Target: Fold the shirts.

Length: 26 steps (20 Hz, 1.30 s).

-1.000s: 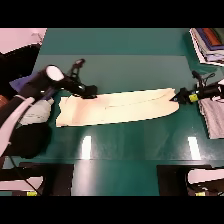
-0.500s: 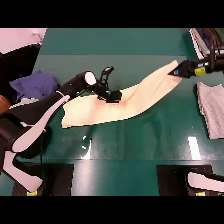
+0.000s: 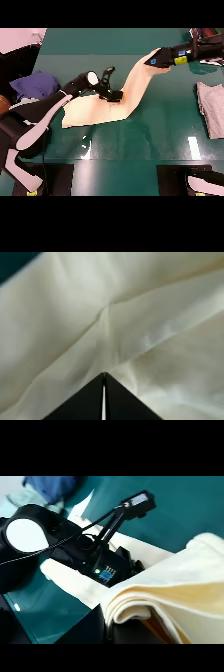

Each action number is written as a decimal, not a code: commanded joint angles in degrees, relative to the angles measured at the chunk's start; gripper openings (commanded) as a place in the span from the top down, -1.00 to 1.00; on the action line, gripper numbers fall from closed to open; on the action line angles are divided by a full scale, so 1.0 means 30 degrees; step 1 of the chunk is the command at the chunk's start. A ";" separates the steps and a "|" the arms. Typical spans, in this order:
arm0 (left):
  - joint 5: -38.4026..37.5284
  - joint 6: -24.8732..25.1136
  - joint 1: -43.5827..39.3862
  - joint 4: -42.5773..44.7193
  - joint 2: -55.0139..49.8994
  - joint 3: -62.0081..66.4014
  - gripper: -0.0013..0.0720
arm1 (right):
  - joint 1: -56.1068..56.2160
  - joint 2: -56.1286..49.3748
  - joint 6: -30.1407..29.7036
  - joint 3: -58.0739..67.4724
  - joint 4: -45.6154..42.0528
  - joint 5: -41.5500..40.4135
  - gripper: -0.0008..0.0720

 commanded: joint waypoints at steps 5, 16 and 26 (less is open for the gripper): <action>-0.2302 -0.0168 0.5960 0.5151 0.6521 0.0036 0.90 | 0.6105 -0.2433 -0.2390 0.0109 0.3446 -0.3825 0.94; -0.5217 0.0619 1.2284 0.7963 1.1795 0.0015 0.90 | 1.0703 -1.0746 -0.1304 0.6528 -0.1144 -0.1253 -0.21; -0.5763 0.0925 1.2284 0.7198 1.1788 0.0015 0.90 | 0.2171 -0.4583 0.1086 -0.6914 -0.2280 -0.3563 -1.00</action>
